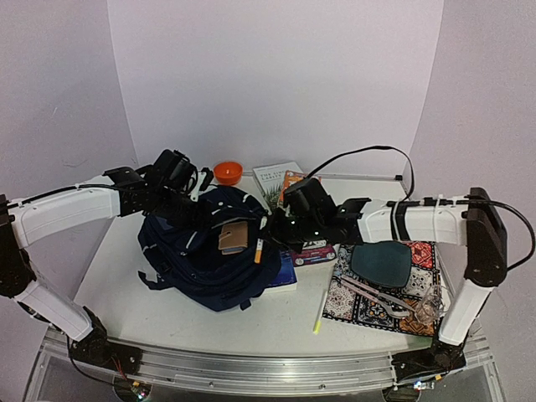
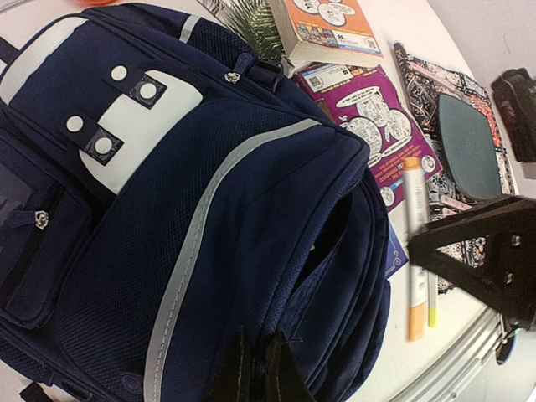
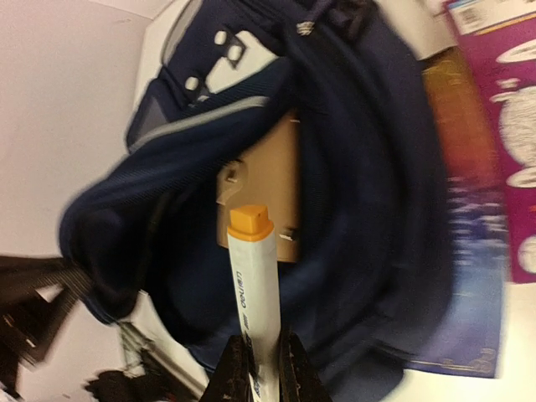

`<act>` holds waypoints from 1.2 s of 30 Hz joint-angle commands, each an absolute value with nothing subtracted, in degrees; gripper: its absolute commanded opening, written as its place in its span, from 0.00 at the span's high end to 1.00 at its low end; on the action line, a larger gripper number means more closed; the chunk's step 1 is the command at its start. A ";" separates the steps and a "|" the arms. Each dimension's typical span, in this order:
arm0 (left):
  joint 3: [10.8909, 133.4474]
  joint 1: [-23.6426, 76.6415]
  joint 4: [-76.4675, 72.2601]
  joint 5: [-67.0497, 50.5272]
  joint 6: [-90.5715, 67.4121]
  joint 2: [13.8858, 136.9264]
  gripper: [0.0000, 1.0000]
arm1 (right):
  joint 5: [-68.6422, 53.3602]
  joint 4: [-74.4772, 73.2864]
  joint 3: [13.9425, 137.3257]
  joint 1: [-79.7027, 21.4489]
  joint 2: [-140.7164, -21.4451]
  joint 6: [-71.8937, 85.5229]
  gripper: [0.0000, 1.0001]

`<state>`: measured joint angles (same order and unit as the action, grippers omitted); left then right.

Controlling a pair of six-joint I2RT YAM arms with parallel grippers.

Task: Pack the student bag
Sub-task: Place the pen in the second largest pocket of the bag.

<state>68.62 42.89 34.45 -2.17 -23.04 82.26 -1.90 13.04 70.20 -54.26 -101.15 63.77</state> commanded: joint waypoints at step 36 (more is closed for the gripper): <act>67.05 42.38 24.78 -4.64 -27.89 78.25 1.00 | -2.11 5.09 84.21 -56.86 -107.55 63.70 0.53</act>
<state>66.61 42.43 31.31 -5.56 -28.37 81.58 -3.10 13.69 86.10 -56.55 -115.01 72.42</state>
